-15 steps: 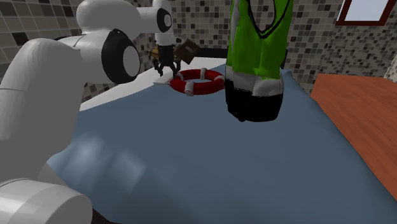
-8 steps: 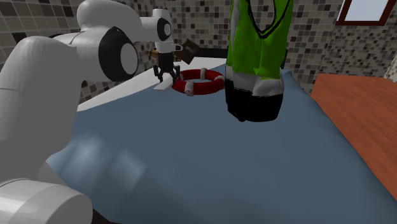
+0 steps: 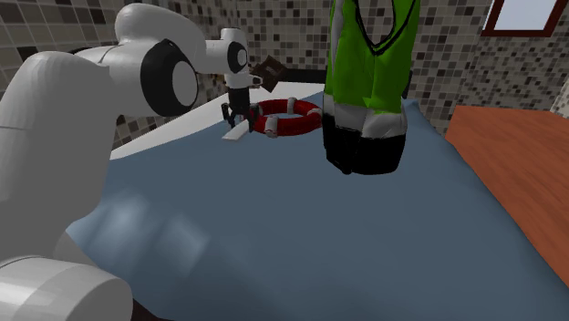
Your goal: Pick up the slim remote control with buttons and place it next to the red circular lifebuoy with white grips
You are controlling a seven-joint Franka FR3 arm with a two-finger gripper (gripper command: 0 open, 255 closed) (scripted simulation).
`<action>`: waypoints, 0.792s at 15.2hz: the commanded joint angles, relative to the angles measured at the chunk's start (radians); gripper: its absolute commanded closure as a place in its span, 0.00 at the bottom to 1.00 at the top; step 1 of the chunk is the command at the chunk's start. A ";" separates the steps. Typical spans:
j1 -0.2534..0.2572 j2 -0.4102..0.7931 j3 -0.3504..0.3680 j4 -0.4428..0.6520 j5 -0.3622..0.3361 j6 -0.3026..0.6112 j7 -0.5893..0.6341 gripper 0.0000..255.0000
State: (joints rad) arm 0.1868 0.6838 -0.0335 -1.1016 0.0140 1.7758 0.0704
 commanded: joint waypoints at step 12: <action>0.002 0.022 0.001 -0.138 0.001 0.161 0.001 1.00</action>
State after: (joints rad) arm 0.1887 0.7024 -0.0327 -1.2312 0.0148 1.9241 0.0714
